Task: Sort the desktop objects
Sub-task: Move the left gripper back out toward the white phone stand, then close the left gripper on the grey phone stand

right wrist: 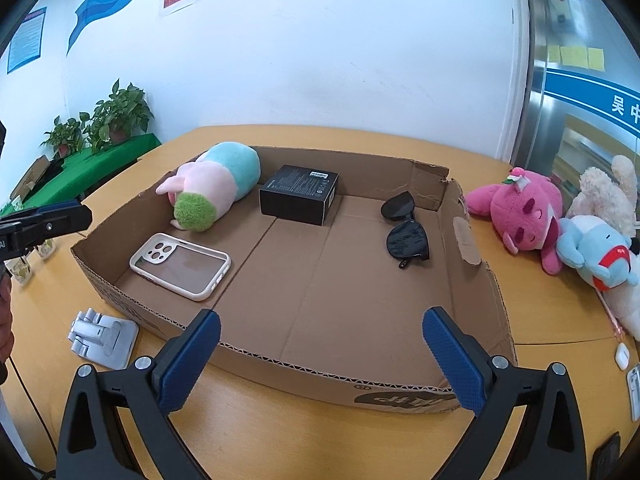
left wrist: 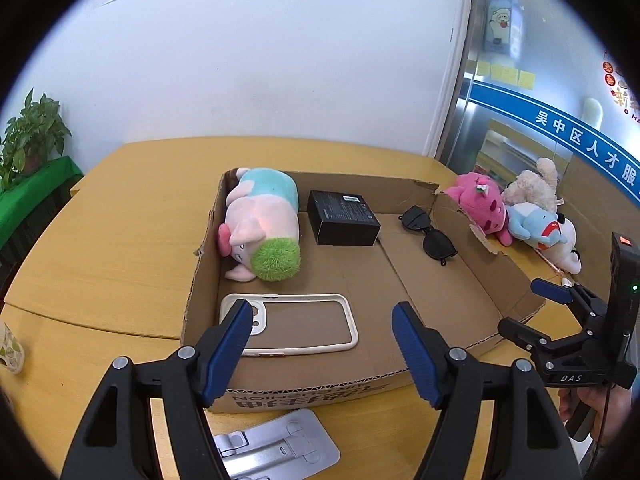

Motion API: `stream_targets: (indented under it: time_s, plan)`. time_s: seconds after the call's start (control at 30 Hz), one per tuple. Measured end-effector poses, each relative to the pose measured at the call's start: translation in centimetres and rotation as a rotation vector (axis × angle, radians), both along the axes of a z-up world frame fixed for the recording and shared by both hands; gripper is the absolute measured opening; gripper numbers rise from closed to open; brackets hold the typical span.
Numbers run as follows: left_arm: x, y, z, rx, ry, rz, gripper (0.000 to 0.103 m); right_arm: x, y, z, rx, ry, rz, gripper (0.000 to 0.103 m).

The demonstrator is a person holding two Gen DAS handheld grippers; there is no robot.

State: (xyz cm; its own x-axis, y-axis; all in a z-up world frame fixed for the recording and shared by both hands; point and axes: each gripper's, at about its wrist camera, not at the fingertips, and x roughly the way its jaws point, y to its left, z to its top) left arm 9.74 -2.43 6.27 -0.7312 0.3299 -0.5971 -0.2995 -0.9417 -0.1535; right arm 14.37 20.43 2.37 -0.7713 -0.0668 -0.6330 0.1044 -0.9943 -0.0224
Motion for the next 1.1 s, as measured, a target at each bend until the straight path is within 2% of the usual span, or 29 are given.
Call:
stream_targets:
  time_s: [0.17,0.27,0.33,0.43,0.5,0.53,0.7,0.87,0.93,0.97,1.0,1.1]
  plan:
    - [1.1,-1.5,-0.3,0.004,-0.001,0.002,0.072,0.5,-1.1,0.0,-0.001,0.001,0.042,0.103]
    - [1.9,-3.1,-1.0,0.029,-0.025,0.014,0.072,1.3,-2.6,0.2,-0.031,0.021,0.125,0.103]
    - [2.1,-4.3,-2.0,0.041,-0.064,0.035,0.072,1.7,-4.4,-0.4,-0.048,0.006,0.211,0.103]
    - [2.2,-5.7,-3.7,0.044,-0.131,0.073,0.072,1.8,-7.6,-2.2,-0.091,-0.065,0.335,0.103]
    - [2.6,-6.6,-4.6,0.057,-0.159,0.085,0.072,2.2,-9.5,-2.7,-0.074,-0.052,0.384,0.103]
    - [2.6,-7.0,-5.2,0.058,-0.179,0.090,0.072,2.0,-10.3,-3.2,-0.097,-0.090,0.433,0.102]
    - [2.9,-7.8,-7.6,0.043,-0.257,0.087,0.072,2.2,-13.4,-4.1,-0.087,-0.116,0.518,0.102]
    - [3.2,-7.5,-10.3,0.044,-0.335,0.042,0.070,1.9,-14.6,-5.6,-0.103,-0.171,0.534,0.102]
    - [3.1,-7.4,-11.4,0.050,-0.374,0.030,0.057,1.9,-14.3,-6.2,-0.115,-0.196,0.520,0.102]
    - [3.1,-7.3,-11.7,0.054,-0.394,0.025,0.054,1.9,-14.2,-6.5,-0.117,-0.206,0.514,0.102]
    - [3.3,-7.3,-11.6,0.044,-0.368,0.029,0.052,2.0,-14.0,-6.7,-0.119,-0.215,0.506,0.102]
    - [3.5,-6.9,-11.7,0.013,-0.367,0.015,0.048,2.1,-13.3,-7.1,-0.131,-0.231,0.486,0.102]
